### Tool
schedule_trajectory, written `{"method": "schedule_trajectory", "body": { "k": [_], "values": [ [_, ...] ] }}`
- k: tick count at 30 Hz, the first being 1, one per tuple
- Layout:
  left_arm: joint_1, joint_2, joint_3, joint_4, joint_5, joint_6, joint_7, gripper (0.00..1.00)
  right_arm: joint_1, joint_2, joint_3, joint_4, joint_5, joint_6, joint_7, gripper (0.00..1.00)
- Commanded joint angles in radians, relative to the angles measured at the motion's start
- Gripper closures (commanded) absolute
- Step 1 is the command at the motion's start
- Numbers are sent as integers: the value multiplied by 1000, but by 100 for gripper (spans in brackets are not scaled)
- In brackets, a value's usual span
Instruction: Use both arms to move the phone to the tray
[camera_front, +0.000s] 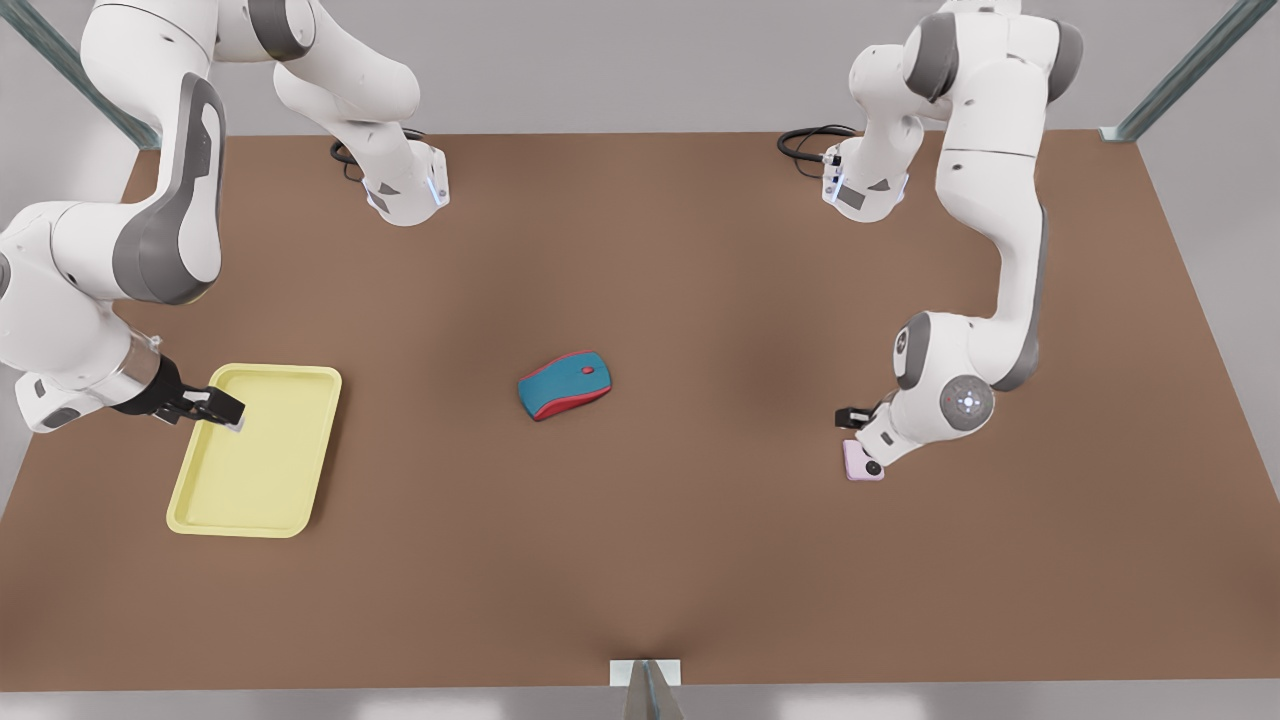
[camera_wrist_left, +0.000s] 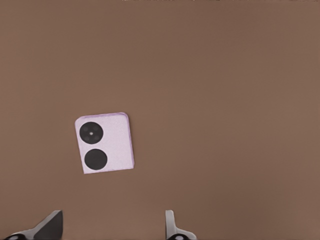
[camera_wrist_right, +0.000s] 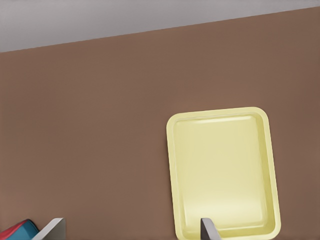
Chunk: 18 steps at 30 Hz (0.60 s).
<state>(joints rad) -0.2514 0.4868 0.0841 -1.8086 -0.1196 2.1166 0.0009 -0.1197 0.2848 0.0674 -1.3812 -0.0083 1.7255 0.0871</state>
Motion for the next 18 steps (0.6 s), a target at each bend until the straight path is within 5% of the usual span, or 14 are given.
{"method": "schedule_trajectory", "body": {
  "k": [1,18],
  "values": [
    [1,24,2,-14,-12,292,-139,0,0,-1,0,1,1,2,13,0],
    [11,113,14,-138,-12,457,-139,0,0,2,2,1,1,3,14,0]
  ]
}}
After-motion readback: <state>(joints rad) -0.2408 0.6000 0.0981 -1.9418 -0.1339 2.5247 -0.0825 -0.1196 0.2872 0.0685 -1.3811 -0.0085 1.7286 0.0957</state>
